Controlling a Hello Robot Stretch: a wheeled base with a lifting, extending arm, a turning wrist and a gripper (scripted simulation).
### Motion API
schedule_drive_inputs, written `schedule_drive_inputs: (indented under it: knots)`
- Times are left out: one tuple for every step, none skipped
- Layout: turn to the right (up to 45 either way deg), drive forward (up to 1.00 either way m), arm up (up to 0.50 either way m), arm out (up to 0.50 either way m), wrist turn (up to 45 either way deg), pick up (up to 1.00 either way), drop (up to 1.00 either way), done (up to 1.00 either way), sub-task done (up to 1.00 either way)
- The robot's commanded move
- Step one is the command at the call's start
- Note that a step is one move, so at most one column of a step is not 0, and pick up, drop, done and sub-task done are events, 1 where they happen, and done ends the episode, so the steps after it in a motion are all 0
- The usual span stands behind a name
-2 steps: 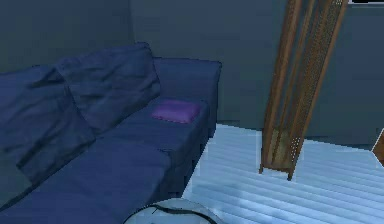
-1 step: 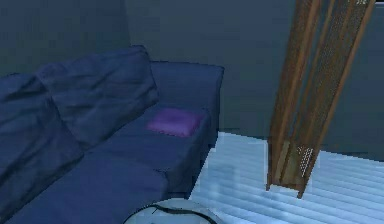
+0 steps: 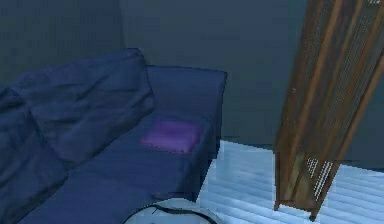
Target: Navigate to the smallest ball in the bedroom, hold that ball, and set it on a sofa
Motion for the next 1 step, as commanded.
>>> schedule_drive_inputs:
  knots:
    - [45.0, 0.00, 0.00, 0.00, 0.0, 0.00, 0.00, 0.00, 0.00]
